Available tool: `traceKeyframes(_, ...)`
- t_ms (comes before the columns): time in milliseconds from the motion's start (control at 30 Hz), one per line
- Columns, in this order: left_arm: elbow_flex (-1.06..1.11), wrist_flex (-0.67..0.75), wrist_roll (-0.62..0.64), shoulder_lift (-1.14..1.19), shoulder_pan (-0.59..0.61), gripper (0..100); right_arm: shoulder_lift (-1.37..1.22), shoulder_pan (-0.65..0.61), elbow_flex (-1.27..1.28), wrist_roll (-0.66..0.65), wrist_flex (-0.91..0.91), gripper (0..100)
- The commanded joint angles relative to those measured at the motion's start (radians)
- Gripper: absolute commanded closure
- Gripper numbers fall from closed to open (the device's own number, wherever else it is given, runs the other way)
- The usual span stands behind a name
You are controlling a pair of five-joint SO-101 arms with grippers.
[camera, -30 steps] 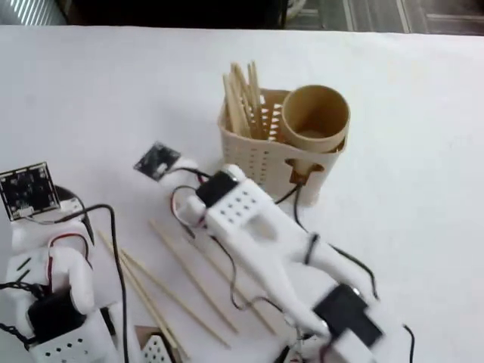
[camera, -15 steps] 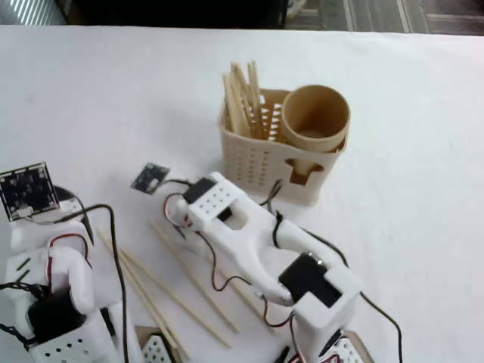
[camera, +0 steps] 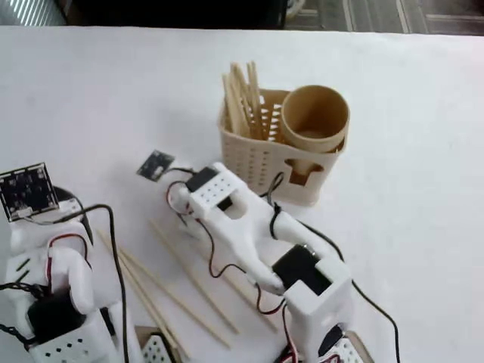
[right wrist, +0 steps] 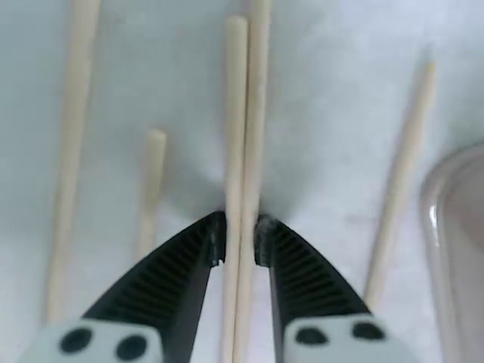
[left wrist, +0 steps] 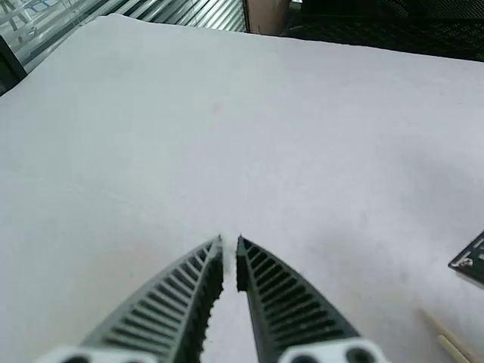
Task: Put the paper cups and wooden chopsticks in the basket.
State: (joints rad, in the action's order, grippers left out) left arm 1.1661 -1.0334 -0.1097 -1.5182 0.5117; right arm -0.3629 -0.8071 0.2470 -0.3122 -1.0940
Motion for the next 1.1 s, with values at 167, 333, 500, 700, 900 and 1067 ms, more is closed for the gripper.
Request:
traceKeyframes(167, -0.003, 0.018, 0.011, -0.008, 0.005, 95, 0.113, -0.010, 0.000, -0.012, -0.119, 98.1)
traceKeyframes(333, -0.003, 0.018, 0.011, -0.008, 0.005, 95, 0.325, -0.010, 0.000, -0.012, -0.214, 98.1)
traceKeyframes(500, -0.003, 0.020, 0.011, -0.008, 0.005, 95, 0.529, -0.010, 0.000, -0.012, -0.292, 98.1)
traceKeyframes(700, -0.003, 0.020, 0.011, -0.008, 0.005, 95, 0.800, 0.004, -0.003, -0.006, -0.312, 98.1)
traceKeyframes(900, -0.003, 0.020, 0.012, -0.008, 0.005, 95, 0.989, 0.053, -0.048, -0.005, -0.285, 98.1)
traceKeyframes(1067, -0.003, 0.020, 0.012, -0.008, 0.005, 95, 0.978, 0.048, 0.055, -0.003, -0.289, 97.7)
